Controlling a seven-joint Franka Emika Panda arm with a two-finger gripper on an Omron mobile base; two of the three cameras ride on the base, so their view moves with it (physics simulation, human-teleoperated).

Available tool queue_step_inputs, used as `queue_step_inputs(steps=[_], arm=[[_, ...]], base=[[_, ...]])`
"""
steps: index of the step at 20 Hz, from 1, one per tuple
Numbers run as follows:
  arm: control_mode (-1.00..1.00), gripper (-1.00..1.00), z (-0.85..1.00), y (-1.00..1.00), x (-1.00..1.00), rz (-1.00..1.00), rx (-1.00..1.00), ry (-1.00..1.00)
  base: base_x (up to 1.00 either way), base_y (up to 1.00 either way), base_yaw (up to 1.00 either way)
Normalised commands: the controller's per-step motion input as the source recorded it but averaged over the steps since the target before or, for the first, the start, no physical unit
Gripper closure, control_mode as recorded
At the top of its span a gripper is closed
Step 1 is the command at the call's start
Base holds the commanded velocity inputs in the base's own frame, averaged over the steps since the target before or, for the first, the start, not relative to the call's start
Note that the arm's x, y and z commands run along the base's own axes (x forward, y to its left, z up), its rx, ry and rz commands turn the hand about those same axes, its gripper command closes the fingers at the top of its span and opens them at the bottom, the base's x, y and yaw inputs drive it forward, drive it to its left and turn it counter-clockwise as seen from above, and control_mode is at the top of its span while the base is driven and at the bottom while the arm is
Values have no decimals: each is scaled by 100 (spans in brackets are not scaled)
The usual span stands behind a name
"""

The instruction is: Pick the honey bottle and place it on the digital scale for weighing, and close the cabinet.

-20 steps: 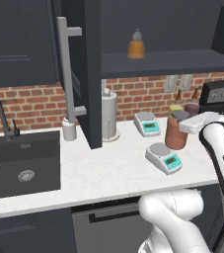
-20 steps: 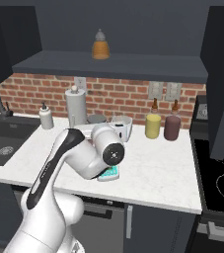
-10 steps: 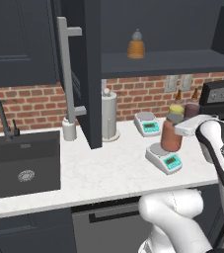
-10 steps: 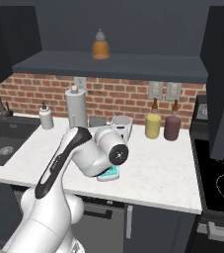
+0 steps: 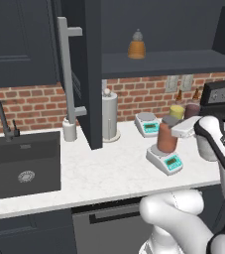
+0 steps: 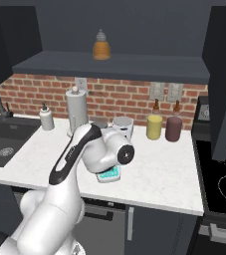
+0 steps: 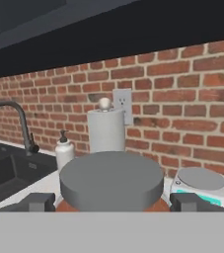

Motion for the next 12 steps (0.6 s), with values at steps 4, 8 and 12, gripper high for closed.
queue_step_inputs(steps=[4, 8, 12], arm=[[-100, 100, -21, 0, 29, 4, 0, 0], [-100, 100, -15, -1, 22, 4, 0, 0], [-100, 100, -18, 0, 18, 3, 0, 0]], base=[[0, 0, 0], [0, 0, 0], [0, 0, 0]])
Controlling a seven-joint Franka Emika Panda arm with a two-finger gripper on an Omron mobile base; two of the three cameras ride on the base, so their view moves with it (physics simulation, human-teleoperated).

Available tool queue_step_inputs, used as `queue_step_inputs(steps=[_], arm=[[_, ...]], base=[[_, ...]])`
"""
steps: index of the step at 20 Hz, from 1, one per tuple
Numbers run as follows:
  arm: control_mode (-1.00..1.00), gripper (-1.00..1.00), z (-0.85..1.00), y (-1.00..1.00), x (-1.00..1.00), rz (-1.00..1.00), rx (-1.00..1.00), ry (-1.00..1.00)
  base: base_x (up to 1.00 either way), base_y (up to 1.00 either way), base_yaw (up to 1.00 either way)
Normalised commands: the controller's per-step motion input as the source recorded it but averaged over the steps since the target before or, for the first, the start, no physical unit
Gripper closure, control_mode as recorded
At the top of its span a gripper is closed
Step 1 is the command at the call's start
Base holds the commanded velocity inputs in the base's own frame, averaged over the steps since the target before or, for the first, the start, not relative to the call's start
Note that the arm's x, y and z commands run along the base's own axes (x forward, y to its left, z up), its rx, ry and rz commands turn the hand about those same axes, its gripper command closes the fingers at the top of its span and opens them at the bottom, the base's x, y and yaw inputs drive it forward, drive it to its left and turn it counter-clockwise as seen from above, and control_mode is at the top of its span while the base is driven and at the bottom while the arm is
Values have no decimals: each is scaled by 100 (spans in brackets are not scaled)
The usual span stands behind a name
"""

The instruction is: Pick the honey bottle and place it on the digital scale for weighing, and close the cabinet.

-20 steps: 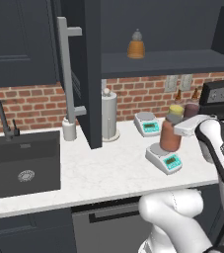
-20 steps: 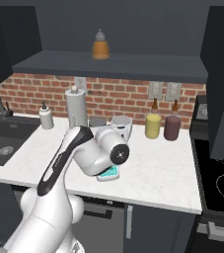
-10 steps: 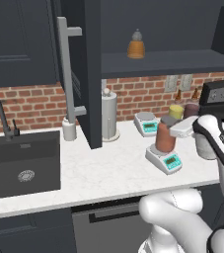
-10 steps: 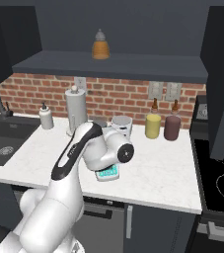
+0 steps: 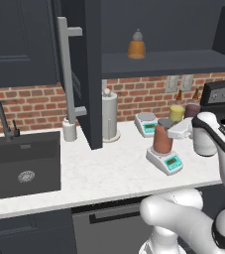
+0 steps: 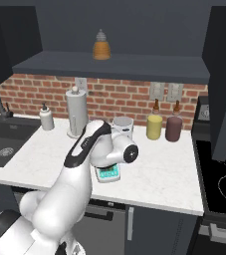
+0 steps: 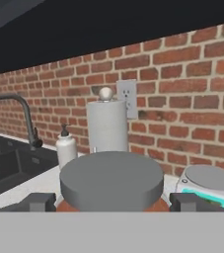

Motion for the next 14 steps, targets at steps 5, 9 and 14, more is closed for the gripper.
queue_step_inputs(steps=[5, 9, 14], arm=[[-100, 100, -21, -1, 12, 3, 0, 0], [-100, 100, -11, -13, 8, 0, 0, 0], [-100, 100, -4, -13, 2, 0, 0, -1]], base=[[0, 0, 0], [0, 0, 0], [0, 0, 0]])
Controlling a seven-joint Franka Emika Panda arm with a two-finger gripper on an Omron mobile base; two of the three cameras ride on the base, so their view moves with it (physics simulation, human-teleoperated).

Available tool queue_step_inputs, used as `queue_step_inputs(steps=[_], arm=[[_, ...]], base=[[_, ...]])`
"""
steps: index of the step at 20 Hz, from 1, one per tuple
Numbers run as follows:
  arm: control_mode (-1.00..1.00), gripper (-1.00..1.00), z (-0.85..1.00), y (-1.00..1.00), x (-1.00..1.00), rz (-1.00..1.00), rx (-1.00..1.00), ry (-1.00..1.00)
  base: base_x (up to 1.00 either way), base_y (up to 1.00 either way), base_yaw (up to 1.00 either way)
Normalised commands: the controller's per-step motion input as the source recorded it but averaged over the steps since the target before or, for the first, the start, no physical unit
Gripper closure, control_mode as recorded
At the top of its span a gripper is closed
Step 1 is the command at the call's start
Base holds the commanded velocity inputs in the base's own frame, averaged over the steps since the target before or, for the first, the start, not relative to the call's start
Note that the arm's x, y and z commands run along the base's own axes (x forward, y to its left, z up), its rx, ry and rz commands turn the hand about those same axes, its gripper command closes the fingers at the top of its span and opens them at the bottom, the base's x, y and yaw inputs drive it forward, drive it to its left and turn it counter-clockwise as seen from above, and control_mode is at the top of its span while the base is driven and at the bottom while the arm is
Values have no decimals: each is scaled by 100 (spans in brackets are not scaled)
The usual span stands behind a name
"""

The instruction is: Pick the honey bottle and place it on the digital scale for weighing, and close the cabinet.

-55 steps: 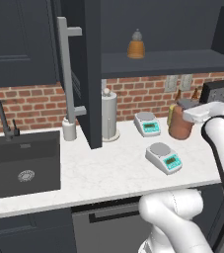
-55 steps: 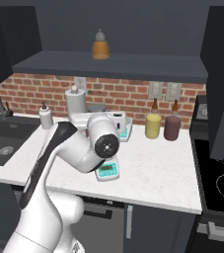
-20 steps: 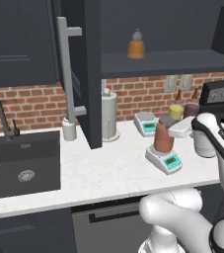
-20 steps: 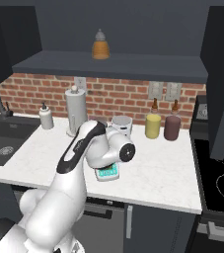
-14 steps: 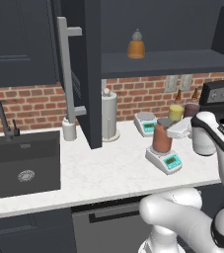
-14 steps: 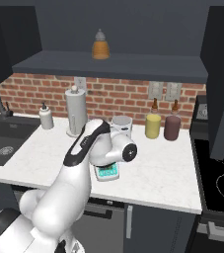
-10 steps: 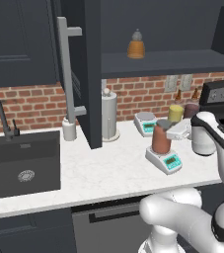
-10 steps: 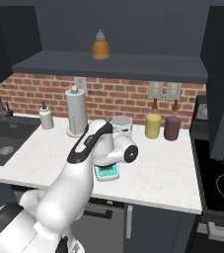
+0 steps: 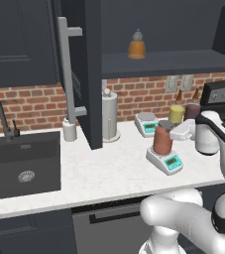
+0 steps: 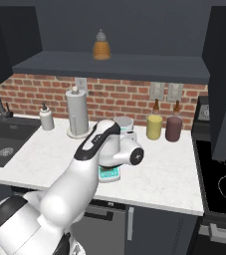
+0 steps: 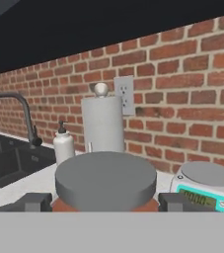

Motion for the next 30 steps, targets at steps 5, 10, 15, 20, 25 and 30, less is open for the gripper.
queue_step_inputs(steps=[5, 10, 15, 20, 25, 30], arm=[[-100, 100, -5, -1, 3, 0, 0, 0], [-100, 100, 0, 0, -6, 0, 0, -6], [-100, -100, 0, 0, -3, 0, 0, -7], [-100, -100, 0, 0, -11, 0, 0, -1], [-100, -100, 0, -4, -24, 0, 0, -1], [-100, -100, 0, -14, -40, 0, 0, -5]], base=[[0, 0, 0], [0, 0, 0], [0, 0, 0], [0, 0, 0], [0, 0, 0], [0, 0, 0]])
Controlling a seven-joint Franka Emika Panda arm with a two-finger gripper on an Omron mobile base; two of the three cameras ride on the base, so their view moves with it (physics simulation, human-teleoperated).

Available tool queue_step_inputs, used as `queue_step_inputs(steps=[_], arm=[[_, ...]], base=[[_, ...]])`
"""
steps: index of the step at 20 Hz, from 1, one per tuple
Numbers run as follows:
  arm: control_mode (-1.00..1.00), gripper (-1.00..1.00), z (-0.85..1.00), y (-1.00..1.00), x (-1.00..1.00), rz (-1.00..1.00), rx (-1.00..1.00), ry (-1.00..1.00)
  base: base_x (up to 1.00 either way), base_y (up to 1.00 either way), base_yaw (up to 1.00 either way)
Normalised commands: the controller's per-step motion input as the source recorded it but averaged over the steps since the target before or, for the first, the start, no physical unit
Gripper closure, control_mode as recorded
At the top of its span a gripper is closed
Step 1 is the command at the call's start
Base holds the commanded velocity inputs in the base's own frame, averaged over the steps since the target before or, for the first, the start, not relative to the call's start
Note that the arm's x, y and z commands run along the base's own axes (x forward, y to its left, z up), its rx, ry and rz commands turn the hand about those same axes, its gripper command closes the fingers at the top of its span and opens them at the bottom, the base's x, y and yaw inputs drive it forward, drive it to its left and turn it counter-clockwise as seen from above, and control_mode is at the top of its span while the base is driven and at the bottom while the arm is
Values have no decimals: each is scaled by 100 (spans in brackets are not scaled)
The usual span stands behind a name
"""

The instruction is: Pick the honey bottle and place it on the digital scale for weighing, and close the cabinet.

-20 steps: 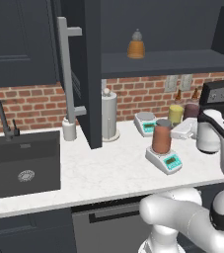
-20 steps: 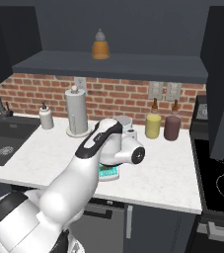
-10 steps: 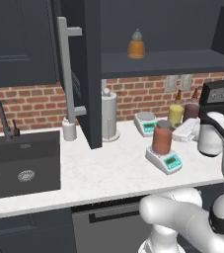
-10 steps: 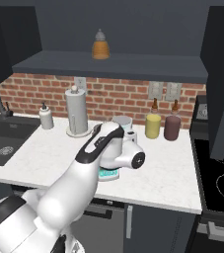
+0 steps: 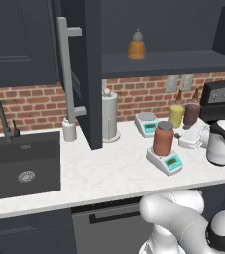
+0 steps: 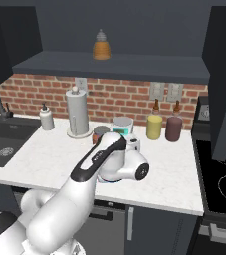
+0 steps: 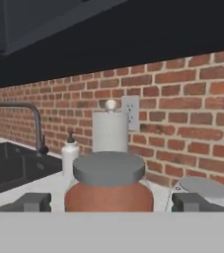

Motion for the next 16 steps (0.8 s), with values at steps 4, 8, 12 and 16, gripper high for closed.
queue_step_inputs(steps=[4, 8, 12, 16], arm=[[-100, -100, 15, -6, -39, 0, 0, -16], [-100, -100, 53, -6, -31, 0, 0, -35], [-100, -100, 61, -22, -20, 0, 4, -45], [-100, -100, 71, -34, -23, 0, 11, -47]], base=[[0, 0, 0], [0, 0, 0], [0, 0, 0], [0, 0, 0]])
